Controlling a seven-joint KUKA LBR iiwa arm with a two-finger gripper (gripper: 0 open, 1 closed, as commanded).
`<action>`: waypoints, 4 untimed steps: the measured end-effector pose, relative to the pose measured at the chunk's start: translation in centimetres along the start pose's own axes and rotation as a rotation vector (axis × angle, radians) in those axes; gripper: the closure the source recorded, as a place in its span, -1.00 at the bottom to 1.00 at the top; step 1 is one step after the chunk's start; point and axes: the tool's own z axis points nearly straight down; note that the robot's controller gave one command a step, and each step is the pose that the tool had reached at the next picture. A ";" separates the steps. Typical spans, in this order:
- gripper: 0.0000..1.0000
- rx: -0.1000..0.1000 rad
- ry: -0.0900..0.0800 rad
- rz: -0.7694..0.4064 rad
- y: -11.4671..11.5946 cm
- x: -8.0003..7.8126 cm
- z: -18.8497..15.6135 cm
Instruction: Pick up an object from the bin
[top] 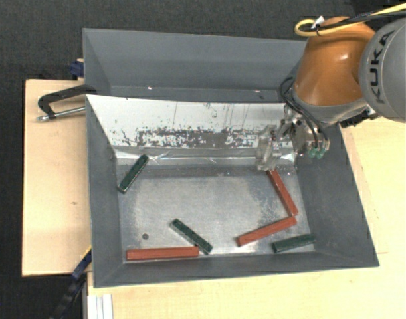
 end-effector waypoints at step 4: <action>-1.00 -0.004 0.002 -0.566 -1.5 4.2 9.1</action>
Offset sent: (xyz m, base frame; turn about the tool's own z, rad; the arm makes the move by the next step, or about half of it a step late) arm -0.0161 -0.0064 -0.1096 -0.3773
